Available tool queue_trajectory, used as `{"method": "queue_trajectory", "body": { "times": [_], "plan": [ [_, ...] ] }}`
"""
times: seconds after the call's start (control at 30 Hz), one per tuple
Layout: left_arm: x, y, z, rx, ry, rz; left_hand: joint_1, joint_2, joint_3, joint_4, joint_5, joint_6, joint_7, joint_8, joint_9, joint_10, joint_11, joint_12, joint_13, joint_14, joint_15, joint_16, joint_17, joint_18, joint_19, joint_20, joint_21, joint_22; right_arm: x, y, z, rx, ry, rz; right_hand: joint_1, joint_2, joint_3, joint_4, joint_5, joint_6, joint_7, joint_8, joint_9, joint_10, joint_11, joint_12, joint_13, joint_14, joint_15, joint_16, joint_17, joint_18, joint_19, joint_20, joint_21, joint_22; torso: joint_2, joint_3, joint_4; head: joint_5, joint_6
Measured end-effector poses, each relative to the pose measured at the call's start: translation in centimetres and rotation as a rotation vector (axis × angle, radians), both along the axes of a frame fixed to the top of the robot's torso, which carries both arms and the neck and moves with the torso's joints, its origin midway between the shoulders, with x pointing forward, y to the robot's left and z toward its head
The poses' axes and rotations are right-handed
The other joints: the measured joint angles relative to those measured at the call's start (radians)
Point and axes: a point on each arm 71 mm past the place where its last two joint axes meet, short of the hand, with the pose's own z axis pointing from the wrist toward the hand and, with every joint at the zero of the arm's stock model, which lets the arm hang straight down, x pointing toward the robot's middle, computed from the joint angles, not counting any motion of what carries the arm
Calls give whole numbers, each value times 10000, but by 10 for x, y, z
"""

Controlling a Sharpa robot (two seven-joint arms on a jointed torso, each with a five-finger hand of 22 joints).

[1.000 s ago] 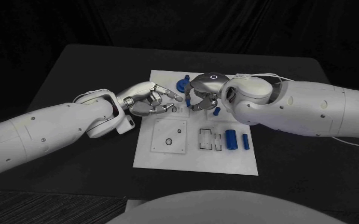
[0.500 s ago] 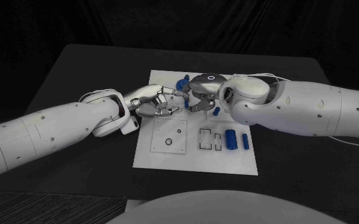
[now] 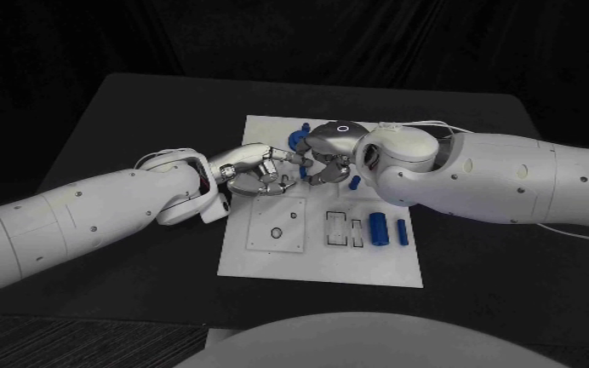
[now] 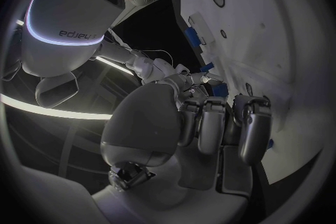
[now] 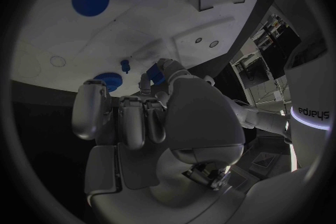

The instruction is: Assemble the parts on the task board

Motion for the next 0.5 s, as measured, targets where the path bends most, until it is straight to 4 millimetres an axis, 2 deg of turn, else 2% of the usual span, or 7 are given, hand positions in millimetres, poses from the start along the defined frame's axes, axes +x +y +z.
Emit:
{"method": "queue_trajectory", "body": {
  "times": [0.4, 0.5],
  "plan": [
    [1, -2, -5, 246, 279, -66, 0, 0, 27, -27, 0, 408, 0, 68, 66, 0, 1, 0, 0, 0, 1, 0, 0, 0, 0, 0, 0, -1, -1, 2, 0, 17, 1, 41, 0, 0, 29, 30, -1, 23, -23, -14, -4, 0, 0, 0, 0, 0, 0, 0, 0, 0, 0, 0, 0, -1, 3, 12, -10, -10, 0],
    [2, -2, -6, 288, 330, -76, 0, 0, 27, -27, 0, 704, 22, 125, 111, 0, 2, 0, 0, 0, 1, 0, -1, 0, 0, 0, 0, -1, -1, 2, 0, 22, 1, 51, 0, 0, 28, 30, -1, 23, -23, -21, -1, 0, 0, 0, 0, 0, 0, 0, 0, 0, 0, 0, 0, -2, 3, 13, -9, -22, 0]
  ]
}}
